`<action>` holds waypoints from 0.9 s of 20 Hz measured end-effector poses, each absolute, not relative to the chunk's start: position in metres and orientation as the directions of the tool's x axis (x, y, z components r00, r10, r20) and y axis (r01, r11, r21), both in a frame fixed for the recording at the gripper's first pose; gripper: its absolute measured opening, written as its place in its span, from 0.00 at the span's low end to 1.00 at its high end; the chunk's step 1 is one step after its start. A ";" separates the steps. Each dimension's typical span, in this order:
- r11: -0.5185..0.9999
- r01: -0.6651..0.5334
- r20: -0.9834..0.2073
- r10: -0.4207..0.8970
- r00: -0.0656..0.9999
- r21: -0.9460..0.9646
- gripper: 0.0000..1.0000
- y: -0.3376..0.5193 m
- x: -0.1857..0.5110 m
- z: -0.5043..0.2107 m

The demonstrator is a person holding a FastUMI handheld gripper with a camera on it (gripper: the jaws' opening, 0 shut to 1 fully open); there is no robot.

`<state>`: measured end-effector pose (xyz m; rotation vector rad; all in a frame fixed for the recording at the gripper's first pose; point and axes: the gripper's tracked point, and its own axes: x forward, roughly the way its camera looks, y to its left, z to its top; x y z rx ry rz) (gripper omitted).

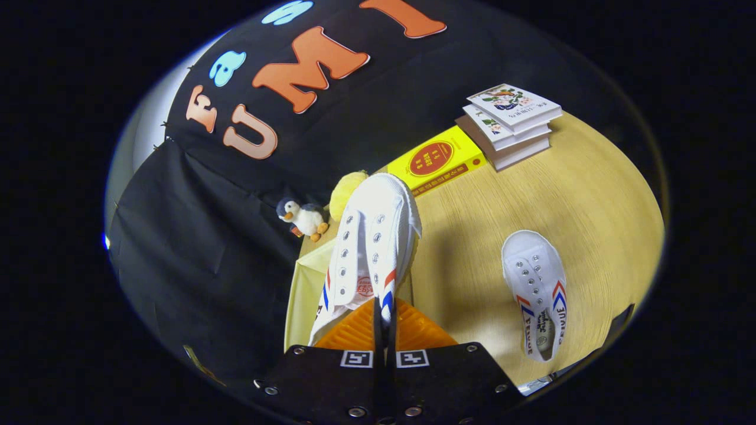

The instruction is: Open the storage box then place both shoes into the box .Put the left shoe in first, then the right shoe, with the right side of both shoes facing outward in a uniform manner.

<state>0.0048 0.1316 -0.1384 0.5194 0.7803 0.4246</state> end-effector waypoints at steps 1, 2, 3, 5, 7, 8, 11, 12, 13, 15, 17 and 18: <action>0.793 -0.182 -0.541 0.544 0.641 0.582 0.00 0.141 0.001 -0.129; 0.789 -0.193 -0.536 0.553 0.639 0.583 0.00 0.154 -0.004 -0.121; 0.783 -0.204 -0.531 0.563 0.633 0.588 0.00 0.167 -0.010 -0.115; 0.769 -0.229 -0.522 0.588 0.618 0.597 0.00 0.195 -0.019 -0.108; 0.760 -0.248 -0.523 0.608 0.597 0.601 0.00 0.223 -0.027 -0.109; 0.760 -0.254 -0.530 0.613 0.585 0.598 0.00 0.236 -0.030 -0.114; 0.781 -0.268 -0.576 0.605 0.550 0.564 0.00 0.270 -0.040 -0.139; 0.786 -0.269 -0.590 0.602 0.538 0.557 0.00 0.280 -0.042 -0.150; 0.790 -0.261 -0.602 0.598 0.529 0.554 0.00 0.289 -0.044 -0.161; 0.802 -0.242 -0.631 0.584 0.511 0.546 0.00 0.303 -0.045 -0.179; 0.814 -0.230 -0.645 0.567 0.511 0.533 0.00 0.311 -0.041 -0.190; 0.818 -0.229 -0.650 0.562 0.512 0.527 0.00 0.313 -0.039 -0.193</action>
